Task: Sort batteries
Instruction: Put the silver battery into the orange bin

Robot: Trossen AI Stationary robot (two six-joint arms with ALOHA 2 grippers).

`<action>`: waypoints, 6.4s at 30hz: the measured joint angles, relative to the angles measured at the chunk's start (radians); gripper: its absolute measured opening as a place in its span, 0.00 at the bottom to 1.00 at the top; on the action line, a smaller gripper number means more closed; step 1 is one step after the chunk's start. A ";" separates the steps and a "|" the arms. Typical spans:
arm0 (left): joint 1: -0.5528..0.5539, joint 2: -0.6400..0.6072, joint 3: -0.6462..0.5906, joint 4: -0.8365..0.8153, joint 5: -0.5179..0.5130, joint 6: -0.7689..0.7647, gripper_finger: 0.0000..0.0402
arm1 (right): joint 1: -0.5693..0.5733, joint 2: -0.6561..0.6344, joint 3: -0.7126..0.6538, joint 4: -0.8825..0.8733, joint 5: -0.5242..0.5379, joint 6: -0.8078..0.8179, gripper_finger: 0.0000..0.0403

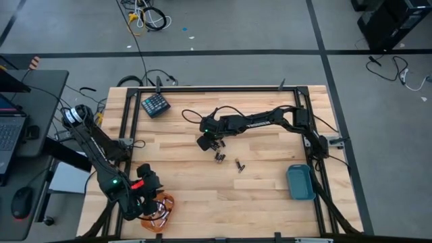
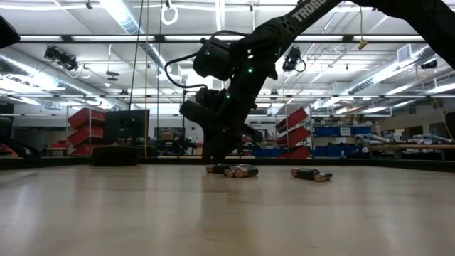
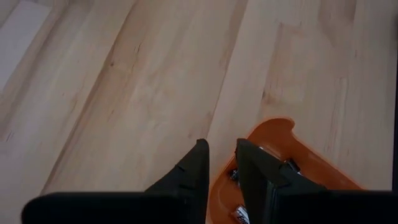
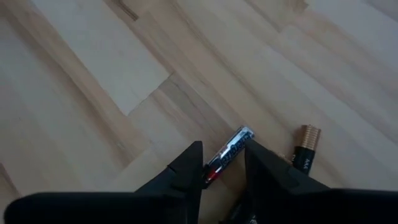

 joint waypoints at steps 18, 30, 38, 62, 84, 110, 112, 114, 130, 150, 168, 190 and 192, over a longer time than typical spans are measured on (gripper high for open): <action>0.000 0.000 0.000 -0.001 -0.007 0.000 0.19 | 0.020 0.057 0.004 0.046 -0.002 -0.009 0.26; 0.000 0.000 0.000 0.000 -0.054 0.001 0.19 | 0.075 0.060 0.003 -0.002 -0.046 -0.235 0.03; 0.000 0.000 0.000 0.002 -0.133 0.001 0.19 | 0.093 0.038 -0.002 0.032 -0.058 -0.301 0.02; 0.000 0.137 0.000 0.205 -0.381 0.156 0.31 | 0.399 -0.099 -0.002 0.546 -0.153 -0.624 0.00; 0.014 0.137 0.000 0.436 -0.522 0.397 0.36 | 0.436 -0.098 -0.002 0.546 -0.139 -0.681 0.01; 0.220 0.030 0.043 -0.530 -0.116 -0.079 0.35 | 0.342 -0.099 0.000 0.282 -0.048 -0.362 0.00; 0.226 0.014 0.022 -0.542 -0.109 -0.048 0.35 | 0.318 -0.100 0.000 0.281 -0.052 -0.332 0.00; 0.234 -0.003 -0.002 -0.523 -0.109 -0.014 0.35 | 0.296 -0.100 0.000 0.281 -0.072 -0.308 0.00; 0.056 -0.173 0.059 -0.407 -0.133 0.096 0.35 | 0.056 -0.087 0.190 0.260 -0.098 -0.242 0.00; -0.086 -0.302 0.100 -0.677 -0.331 -0.034 0.35 | 0.001 0.444 0.819 -0.224 -0.133 -0.021 0.00; -0.086 -0.301 0.099 -0.680 -0.332 -0.032 0.35 | -0.026 0.442 0.784 -0.401 0.063 -0.019 0.00; -0.086 -0.300 0.099 -0.664 -0.351 -0.031 0.35 | -0.083 0.245 0.764 -0.751 0.183 -0.229 0.00; -0.086 -0.300 0.099 -0.663 -0.352 -0.031 0.35 | -0.125 0.226 0.764 -0.717 0.166 -0.270 0.00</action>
